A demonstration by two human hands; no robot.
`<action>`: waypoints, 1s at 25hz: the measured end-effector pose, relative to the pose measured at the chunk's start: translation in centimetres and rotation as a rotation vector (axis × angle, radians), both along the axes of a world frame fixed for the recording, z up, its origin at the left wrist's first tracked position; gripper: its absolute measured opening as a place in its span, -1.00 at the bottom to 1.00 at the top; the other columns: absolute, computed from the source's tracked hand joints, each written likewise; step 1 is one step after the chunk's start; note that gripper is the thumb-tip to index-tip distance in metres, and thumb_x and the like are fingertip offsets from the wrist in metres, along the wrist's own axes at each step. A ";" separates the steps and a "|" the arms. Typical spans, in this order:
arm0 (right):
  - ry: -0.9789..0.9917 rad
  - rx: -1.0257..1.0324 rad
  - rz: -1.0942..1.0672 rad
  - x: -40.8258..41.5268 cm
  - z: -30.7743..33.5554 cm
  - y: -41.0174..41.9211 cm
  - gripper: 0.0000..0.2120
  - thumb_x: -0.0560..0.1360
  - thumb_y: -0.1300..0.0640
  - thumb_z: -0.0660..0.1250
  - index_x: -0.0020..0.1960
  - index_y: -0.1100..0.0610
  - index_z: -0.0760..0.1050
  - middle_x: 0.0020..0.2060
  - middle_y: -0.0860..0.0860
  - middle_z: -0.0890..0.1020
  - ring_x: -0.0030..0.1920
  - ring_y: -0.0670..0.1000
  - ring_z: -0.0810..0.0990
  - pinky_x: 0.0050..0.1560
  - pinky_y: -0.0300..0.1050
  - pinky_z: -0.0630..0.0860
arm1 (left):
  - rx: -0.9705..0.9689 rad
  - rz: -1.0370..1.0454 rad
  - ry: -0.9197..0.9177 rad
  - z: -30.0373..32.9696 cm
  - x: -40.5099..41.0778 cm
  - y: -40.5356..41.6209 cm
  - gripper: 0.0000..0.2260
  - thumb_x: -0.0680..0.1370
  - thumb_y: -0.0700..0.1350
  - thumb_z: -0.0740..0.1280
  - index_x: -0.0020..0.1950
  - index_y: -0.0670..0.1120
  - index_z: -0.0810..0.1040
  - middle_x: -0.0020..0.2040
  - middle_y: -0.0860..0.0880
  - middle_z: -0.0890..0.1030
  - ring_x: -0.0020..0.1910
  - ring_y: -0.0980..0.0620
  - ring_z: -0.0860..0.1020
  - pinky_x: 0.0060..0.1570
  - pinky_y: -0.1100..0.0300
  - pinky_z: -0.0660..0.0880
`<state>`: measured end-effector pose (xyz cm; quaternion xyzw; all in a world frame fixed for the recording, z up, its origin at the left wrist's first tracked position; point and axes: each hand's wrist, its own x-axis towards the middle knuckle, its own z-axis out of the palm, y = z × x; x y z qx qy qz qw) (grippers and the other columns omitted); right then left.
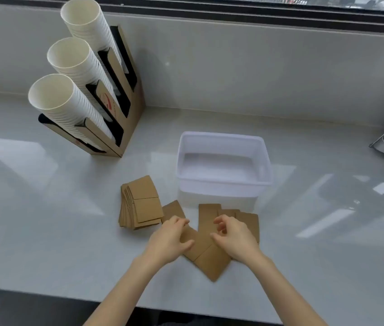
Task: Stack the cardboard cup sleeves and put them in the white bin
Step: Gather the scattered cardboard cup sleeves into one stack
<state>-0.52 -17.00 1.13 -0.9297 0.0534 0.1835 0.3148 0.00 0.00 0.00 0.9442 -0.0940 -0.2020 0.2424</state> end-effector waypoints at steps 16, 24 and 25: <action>0.020 -0.172 0.036 -1.0 -2.8 2.1 -0.69 0.43 0.07 0.31 0.16 0.05 0.40 0.18 0.02 0.43 0.21 0.06 0.35 0.19 -0.09 0.31 | 0.103 0.007 -0.048 -2.5 -0.6 -0.6 -0.40 0.43 0.05 0.33 0.39 -0.06 0.18 0.29 -0.04 0.31 0.26 -0.02 0.30 0.19 0.16 0.30; 0.029 -0.124 -0.009 -1.0 -3.0 1.9 -0.69 0.41 0.08 0.34 0.12 0.05 0.38 0.12 0.00 0.49 0.19 0.03 0.40 0.18 -0.06 0.30 | -0.296 0.162 0.008 -2.4 -0.3 -1.0 -0.63 0.47 -0.26 0.27 0.26 -0.12 0.31 0.16 -0.06 0.36 0.14 0.04 0.39 0.00 0.39 0.30; 0.034 -0.112 -0.009 -1.0 -3.0 1.9 -0.67 0.41 0.07 0.34 0.15 0.04 0.38 0.13 -0.01 0.49 0.20 0.03 0.40 0.19 -0.05 0.30 | -0.346 0.193 0.012 -2.4 -0.2 -0.9 -0.65 0.47 -0.28 0.26 0.23 -0.11 0.35 0.10 -0.04 0.37 0.09 0.05 0.40 -0.07 0.42 0.31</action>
